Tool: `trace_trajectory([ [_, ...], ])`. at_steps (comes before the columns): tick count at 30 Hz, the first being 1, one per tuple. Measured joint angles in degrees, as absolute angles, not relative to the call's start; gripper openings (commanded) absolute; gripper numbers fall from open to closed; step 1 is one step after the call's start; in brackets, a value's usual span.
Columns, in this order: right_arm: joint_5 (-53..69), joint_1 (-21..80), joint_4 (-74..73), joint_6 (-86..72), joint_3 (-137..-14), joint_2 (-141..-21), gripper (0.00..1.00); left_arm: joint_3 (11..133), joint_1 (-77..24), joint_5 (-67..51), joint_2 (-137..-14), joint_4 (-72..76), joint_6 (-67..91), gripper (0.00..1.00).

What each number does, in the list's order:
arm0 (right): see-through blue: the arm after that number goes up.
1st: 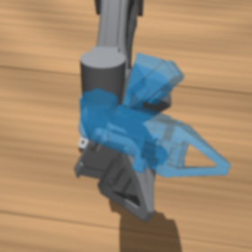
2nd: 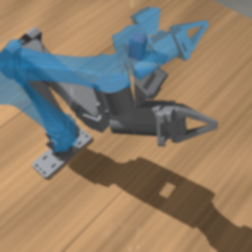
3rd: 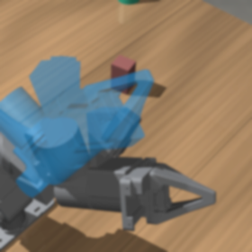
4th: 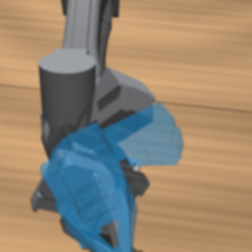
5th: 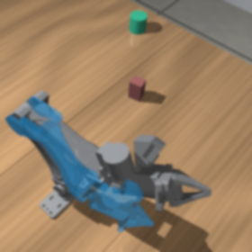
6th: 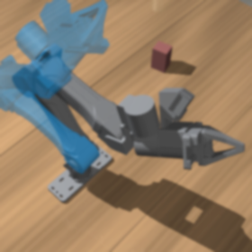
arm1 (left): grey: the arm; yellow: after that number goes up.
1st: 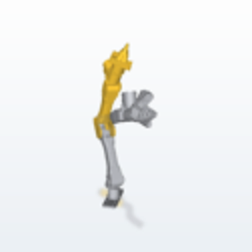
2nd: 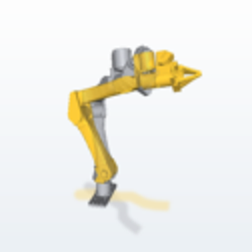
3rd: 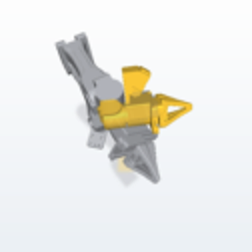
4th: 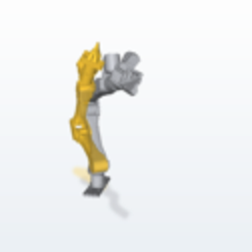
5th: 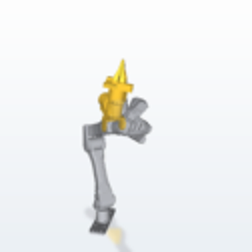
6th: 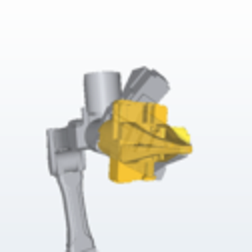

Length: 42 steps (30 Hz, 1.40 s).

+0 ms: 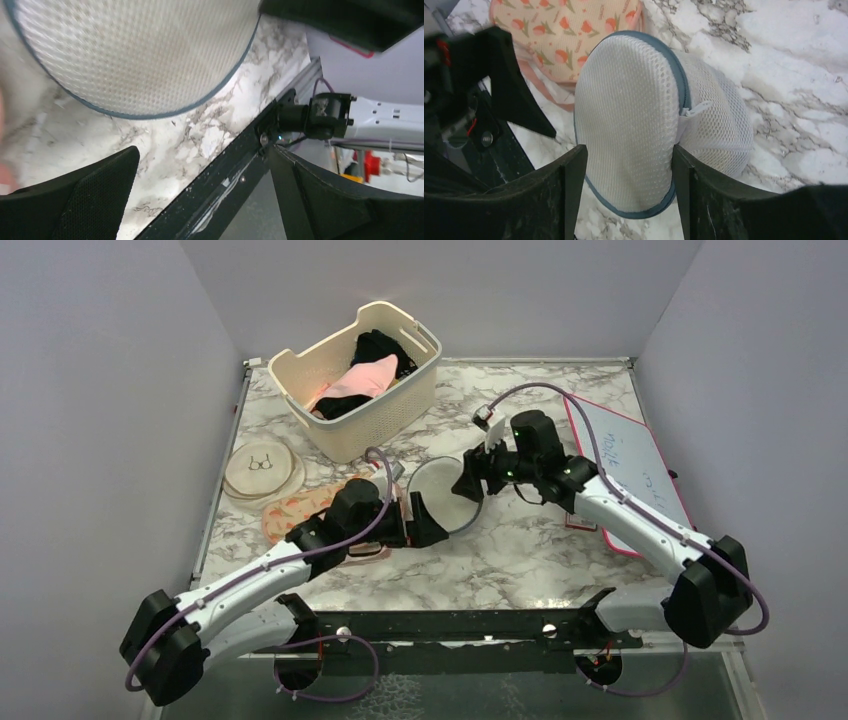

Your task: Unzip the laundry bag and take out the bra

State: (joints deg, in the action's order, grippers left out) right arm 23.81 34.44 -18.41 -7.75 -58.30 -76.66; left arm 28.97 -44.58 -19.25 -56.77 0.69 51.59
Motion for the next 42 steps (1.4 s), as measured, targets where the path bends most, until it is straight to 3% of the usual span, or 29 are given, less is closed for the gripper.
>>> trace_trajectory([
  [6, 21.26, 34.46, -24.25, -11.42, -55.13, -68.27, 0.84, 40.4, -43.44, -10.96, -53.78, -12.78, 42.0, 0.99],
  [14, 18.61, 34.46, -28.69, -15.38, -51.37, -59.02, 0.86, 54.76, -37.74, -9.1, -66.32, -16.75, 33.47, 0.99],
  [20, 15.68, 34.46, -31.38, -18.46, -48.29, -55.61, 0.89, 57.41, -37.56, -12.03, -75.64, -13.74, 33.26, 0.99],
  [30, 5.98, 34.46, -32.84, -19.2, -48.71, -47.44, 0.86, 63.94, -46.24, -4.4, -76.66, -17.96, 28.18, 0.88],
  [38, 0.56, 34.46, -33.56, -18.63, -52.38, -36.51, 0.86, 77.45, -55.27, 7.05, -87.68, -22.11, 23.88, 0.91],
  [42, -1.74, 34.46, -35.05, -18.15, -53.87, -33.19, 0.86, 82.15, -59.07, 13.56, -93.47, -24.97, 22.74, 0.79],
])
